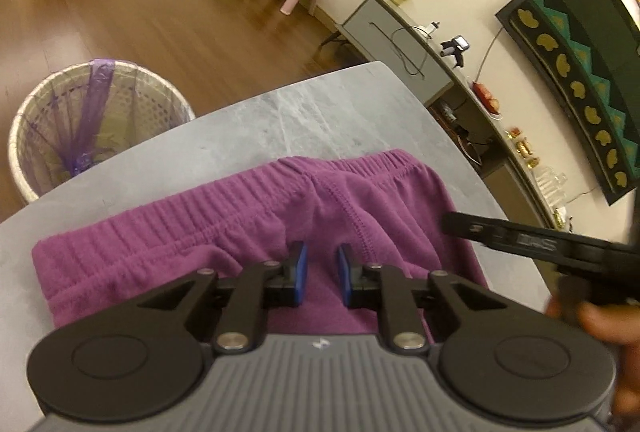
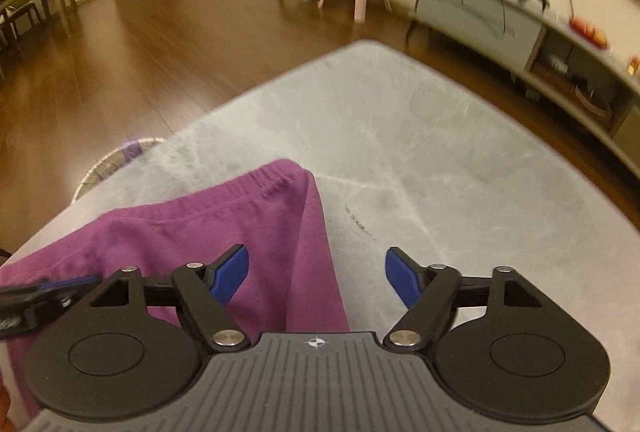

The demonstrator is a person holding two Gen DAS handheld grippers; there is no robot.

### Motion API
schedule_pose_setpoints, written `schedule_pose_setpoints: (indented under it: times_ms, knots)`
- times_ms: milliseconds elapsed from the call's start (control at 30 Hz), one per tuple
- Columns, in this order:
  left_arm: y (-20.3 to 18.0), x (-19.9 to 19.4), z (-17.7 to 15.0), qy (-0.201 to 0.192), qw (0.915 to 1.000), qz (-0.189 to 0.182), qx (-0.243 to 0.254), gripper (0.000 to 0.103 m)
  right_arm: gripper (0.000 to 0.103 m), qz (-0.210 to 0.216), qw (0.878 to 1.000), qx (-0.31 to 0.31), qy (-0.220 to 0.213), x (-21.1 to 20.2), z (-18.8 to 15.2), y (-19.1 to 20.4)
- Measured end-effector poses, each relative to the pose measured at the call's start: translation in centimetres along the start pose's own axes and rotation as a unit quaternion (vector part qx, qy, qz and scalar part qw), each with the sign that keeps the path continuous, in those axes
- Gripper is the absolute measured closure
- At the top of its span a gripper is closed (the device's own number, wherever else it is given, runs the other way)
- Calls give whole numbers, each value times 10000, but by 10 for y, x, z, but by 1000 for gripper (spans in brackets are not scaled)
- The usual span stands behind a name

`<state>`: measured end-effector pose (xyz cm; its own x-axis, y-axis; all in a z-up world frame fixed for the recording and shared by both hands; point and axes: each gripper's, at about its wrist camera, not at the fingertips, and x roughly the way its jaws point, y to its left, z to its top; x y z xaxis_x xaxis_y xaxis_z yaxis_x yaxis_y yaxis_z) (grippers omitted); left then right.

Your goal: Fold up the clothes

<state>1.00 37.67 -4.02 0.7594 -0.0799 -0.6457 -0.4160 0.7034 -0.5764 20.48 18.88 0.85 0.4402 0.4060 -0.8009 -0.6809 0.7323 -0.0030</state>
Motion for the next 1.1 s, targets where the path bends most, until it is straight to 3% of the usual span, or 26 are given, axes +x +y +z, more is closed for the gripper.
schedule_pose_setpoints:
  times_ms: [100, 133, 333, 467, 500, 567, 600, 633, 733, 800, 967, 1000, 1067, 1100]
  knots:
    - [2, 1, 1, 26, 10000, -80, 14, 86, 81, 25, 9997, 3, 232, 13, -1, 2]
    - [2, 0, 1, 31, 10000, -92, 7, 86, 91, 19, 9999, -91, 89, 5, -1, 6]
    - [4, -2, -1, 36, 9999, -85, -98, 86, 96, 517, 9918, -435, -1089, -88, -6, 49]
    - [2, -6, -3, -3, 9999, -7, -155, 85, 95, 606, 9837, -1057, -1319, -122, -32, 97]
    - [2, -7, -4, -12, 9999, 3, -171, 84, 93, 352, 9852, -1088, -1275, -115, -32, 97]
    - [2, -11, -6, -32, 9998, 8, -214, 82, 61, -156, 9863, -1139, -1183, -100, -31, 97]
    - [3, -13, -7, -44, 9997, 9, -243, 81, 27, -381, 9884, -982, -1091, -88, -27, 87]
    - [4, -15, -7, -55, 9996, -7, -278, 80, 12, -604, 9898, -825, -997, -76, -23, 76]
    - [10, -21, -5, -79, 9989, -135, -452, 78, 12, -1100, 9918, -331, -564, -39, -14, 36]
    - [13, -24, -2, -115, 9983, -211, -533, 77, 12, -1064, 9937, 28, -354, -23, -11, 13]
    - [21, -21, 6, -120, 9971, -257, -706, 77, 13, -176, 9971, 720, -150, -1, -4, -10]
    - [22, -19, 7, -111, 9968, -273, -741, 77, 20, -26, 9968, 794, -110, 4, -4, -11]
    - [25, -19, 9, -122, 9963, -326, -780, 77, 62, -77, 9982, 581, 125, 13, -3, -3]
    - [27, -20, 10, -140, 9960, -369, -798, 76, 89, -149, 9987, 439, 232, 17, -3, 0]
